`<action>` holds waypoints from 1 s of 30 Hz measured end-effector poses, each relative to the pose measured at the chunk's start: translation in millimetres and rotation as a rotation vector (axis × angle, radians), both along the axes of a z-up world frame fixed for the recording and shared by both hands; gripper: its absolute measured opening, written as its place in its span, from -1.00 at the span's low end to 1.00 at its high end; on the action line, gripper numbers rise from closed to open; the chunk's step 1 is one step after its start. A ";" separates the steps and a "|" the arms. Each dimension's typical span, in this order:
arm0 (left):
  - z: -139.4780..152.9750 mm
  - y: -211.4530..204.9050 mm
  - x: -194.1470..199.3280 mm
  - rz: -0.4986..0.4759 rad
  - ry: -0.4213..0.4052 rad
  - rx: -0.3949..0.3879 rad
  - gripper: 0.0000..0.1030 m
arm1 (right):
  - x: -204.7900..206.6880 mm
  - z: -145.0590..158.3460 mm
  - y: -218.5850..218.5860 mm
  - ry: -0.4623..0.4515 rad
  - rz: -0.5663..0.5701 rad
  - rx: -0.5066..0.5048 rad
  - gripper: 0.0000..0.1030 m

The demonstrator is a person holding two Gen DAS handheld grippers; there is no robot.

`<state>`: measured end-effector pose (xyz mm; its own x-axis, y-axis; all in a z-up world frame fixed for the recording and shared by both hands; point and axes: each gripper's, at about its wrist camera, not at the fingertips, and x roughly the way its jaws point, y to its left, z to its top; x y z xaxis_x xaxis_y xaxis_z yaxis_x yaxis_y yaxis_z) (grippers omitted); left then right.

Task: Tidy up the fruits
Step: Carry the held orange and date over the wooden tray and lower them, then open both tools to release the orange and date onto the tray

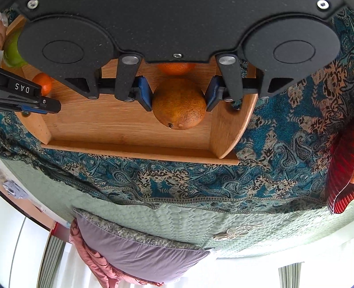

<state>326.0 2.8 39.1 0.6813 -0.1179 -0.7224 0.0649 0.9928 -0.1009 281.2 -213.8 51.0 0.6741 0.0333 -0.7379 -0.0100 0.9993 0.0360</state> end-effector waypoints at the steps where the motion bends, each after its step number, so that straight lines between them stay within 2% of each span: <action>1: -0.7 -0.1 0.2 0.002 0.002 -0.001 -0.07 | 0.6 -0.4 -0.1 0.006 0.000 0.000 -0.46; 13: 1.4 2.5 -4.1 0.011 -0.012 -0.013 -0.06 | 4.3 -3.1 5.7 0.051 0.021 -0.039 -0.38; 15: 7.5 4.9 -9.3 0.006 -0.038 -0.019 0.01 | 2.3 -1.3 4.6 0.037 0.020 -0.024 -0.14; 16: 10.9 5.9 -11.9 0.001 -0.050 -0.022 0.11 | 0.3 0.3 3.7 0.023 0.020 -0.009 -0.09; 17: 14.4 6.9 -14.8 -0.001 -0.060 -0.022 0.22 | -2.0 2.5 2.5 0.008 0.021 0.006 -0.06; 20: 24.5 10.4 -26.2 -0.007 -0.095 -0.019 0.37 | -9.1 11.0 -1.7 -0.034 0.018 0.046 -0.05; 30: 45.9 19.5 -87.5 -0.028 -0.185 -0.044 0.71 | -63.1 36.3 -14.3 -0.206 0.020 0.119 0.41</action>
<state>238.5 22.3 85.0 0.7981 -0.1677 -0.5788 0.1140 0.9852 -0.1282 218.1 -228.1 87.3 0.8084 0.1264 -0.5750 -0.0489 0.9877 0.1484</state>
